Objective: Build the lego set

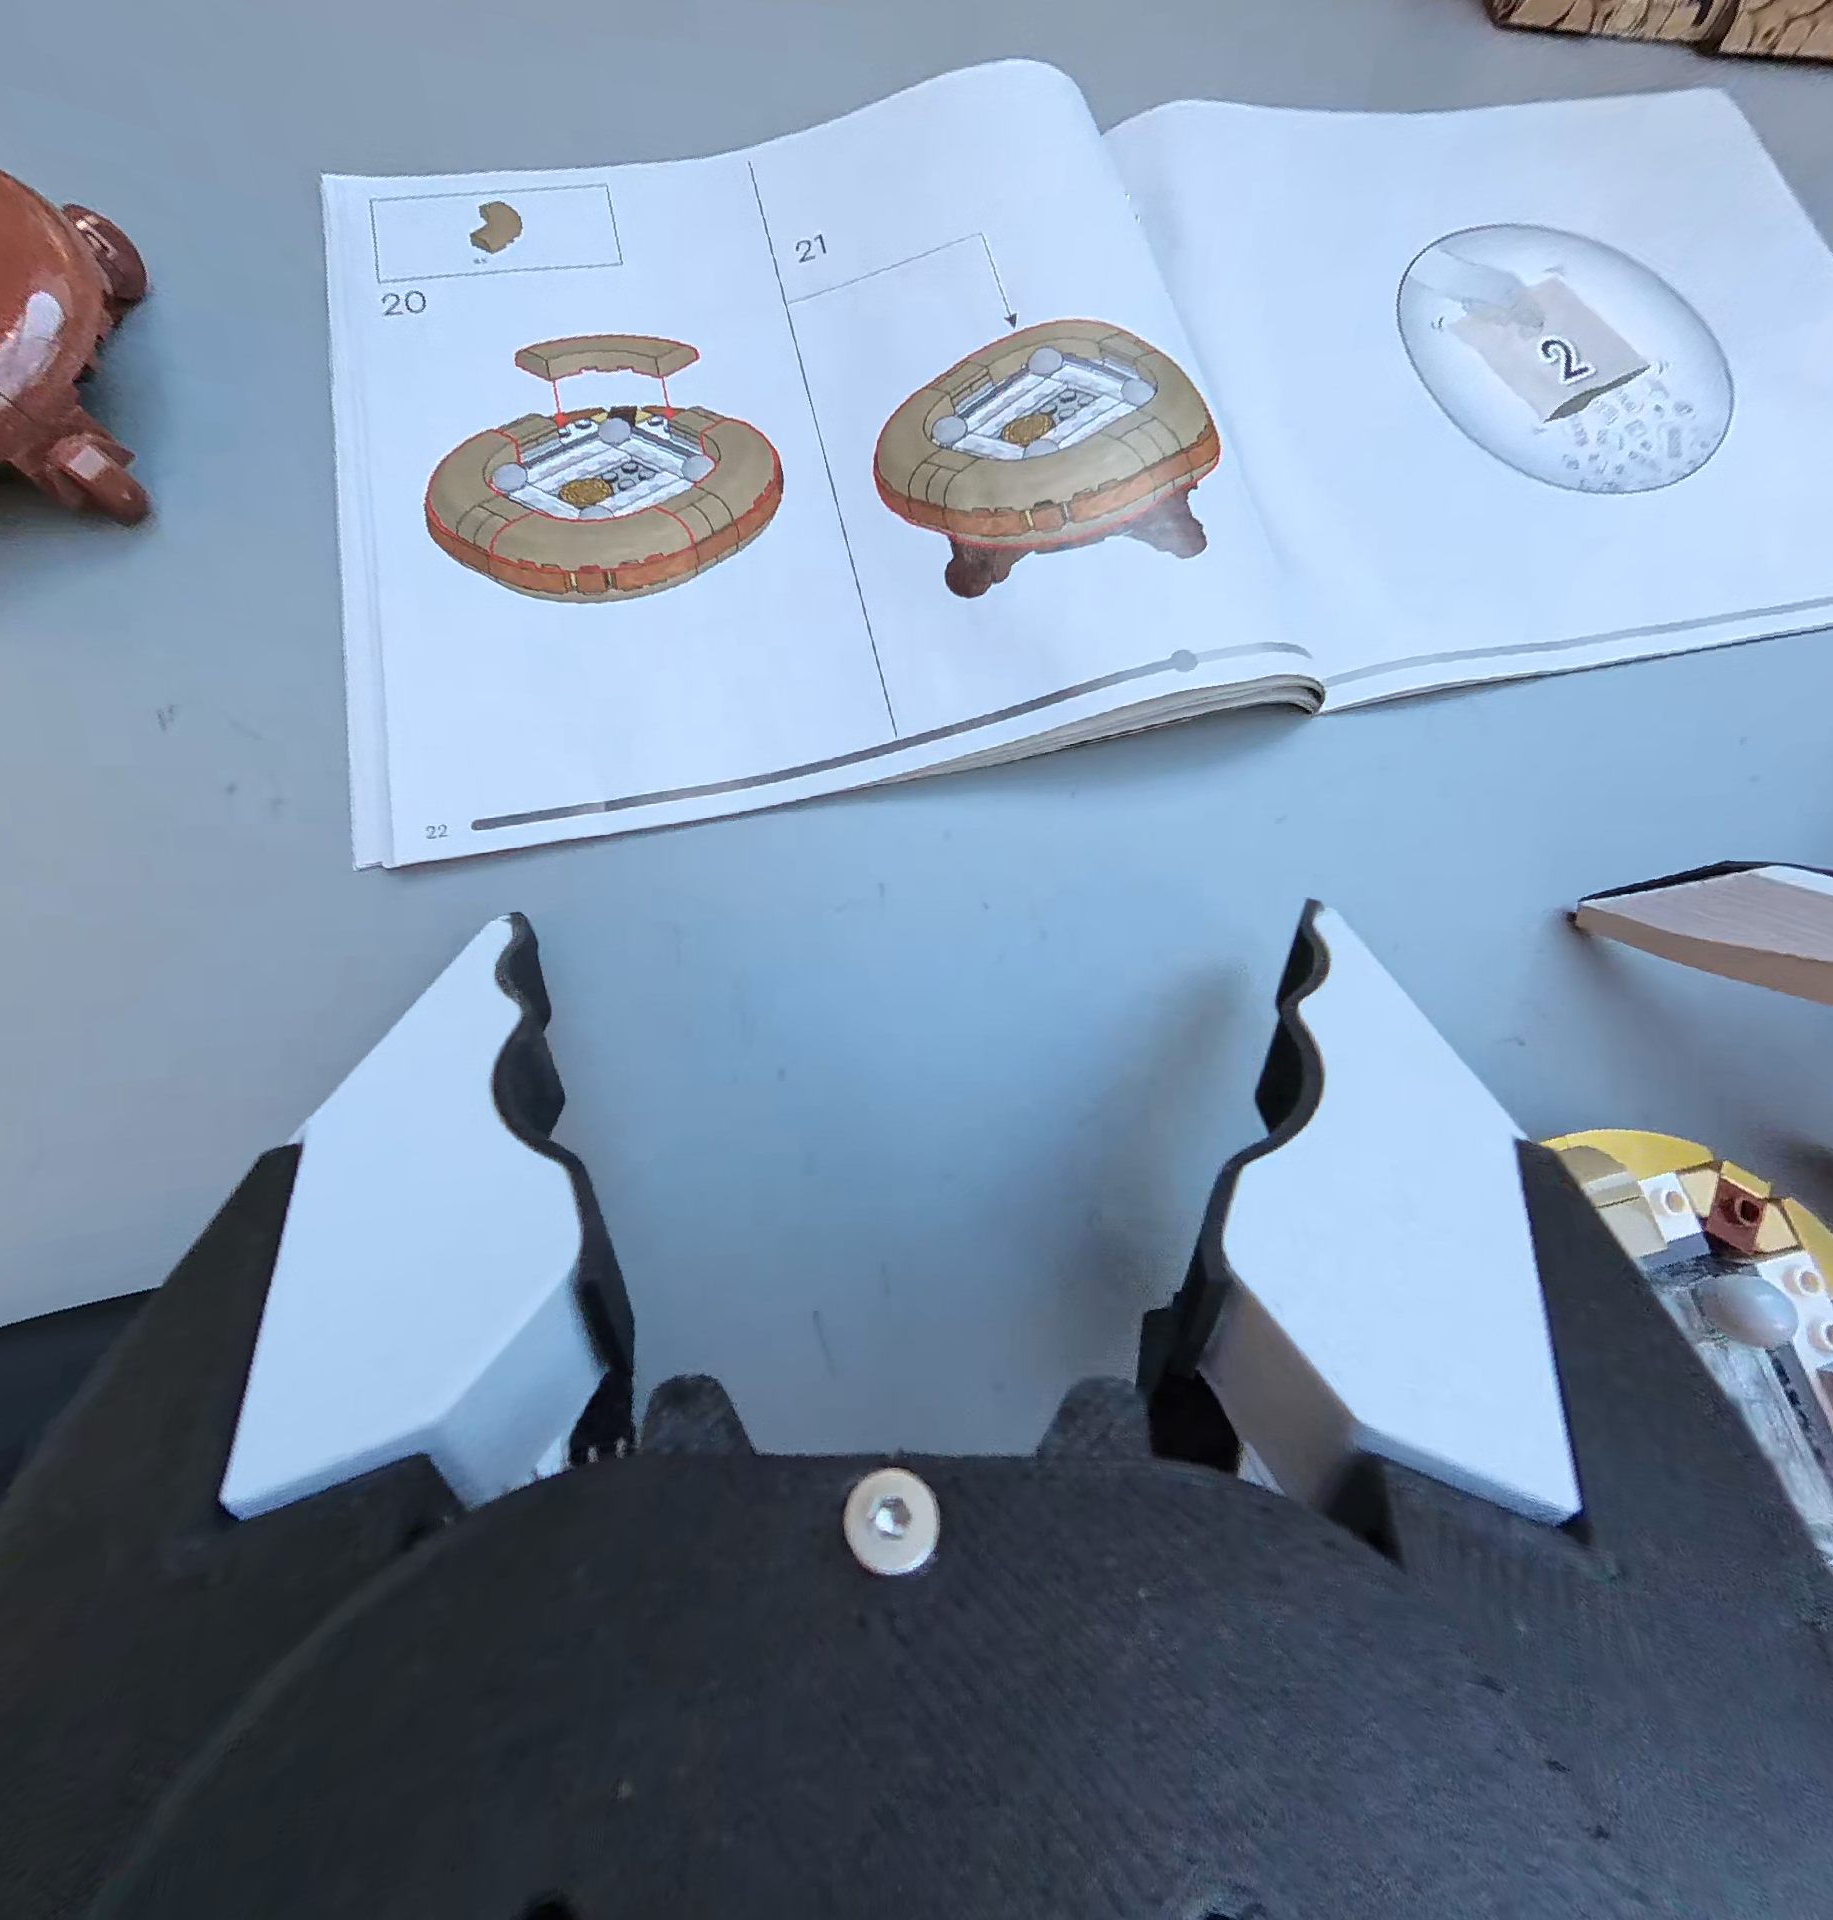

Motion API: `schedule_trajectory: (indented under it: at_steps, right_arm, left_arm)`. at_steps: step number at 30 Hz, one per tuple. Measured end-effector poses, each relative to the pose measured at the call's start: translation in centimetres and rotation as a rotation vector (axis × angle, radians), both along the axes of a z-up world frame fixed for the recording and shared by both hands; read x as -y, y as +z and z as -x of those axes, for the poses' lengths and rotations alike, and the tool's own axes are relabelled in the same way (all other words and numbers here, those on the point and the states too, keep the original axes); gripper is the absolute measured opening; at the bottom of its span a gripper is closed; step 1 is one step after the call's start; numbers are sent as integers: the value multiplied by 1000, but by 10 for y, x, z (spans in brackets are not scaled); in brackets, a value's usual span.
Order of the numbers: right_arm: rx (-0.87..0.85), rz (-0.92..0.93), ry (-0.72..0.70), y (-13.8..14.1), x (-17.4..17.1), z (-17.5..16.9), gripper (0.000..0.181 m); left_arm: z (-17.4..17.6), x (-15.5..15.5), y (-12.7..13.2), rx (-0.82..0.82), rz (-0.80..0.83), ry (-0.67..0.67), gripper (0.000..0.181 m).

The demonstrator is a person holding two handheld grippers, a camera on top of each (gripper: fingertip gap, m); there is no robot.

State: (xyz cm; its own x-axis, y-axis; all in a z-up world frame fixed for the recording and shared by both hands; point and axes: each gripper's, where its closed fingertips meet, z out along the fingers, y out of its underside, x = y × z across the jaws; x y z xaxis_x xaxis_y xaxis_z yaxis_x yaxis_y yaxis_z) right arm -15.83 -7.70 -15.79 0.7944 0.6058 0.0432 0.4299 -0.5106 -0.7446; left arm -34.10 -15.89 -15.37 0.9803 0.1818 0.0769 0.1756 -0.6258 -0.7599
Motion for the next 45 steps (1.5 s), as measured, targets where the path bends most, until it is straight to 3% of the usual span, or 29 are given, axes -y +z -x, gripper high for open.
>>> schedule_trajectory:
  at_steps: [7, 15, 45]
  right_arm:
    - [17, -38, -7, 4, -5, -5, 152]
    - [35, -77, -4, 7, -9, -7, 152]
    - [-19, 44, -19, -4, -10, -6, 152]
  left_arm:
    - [4, -3, -3, -29, 25, 8, 142]
    - [11, -5, -4, -168, 66, 17, 155]
    - [7, -9, -11, -78, 93, 3, 155]
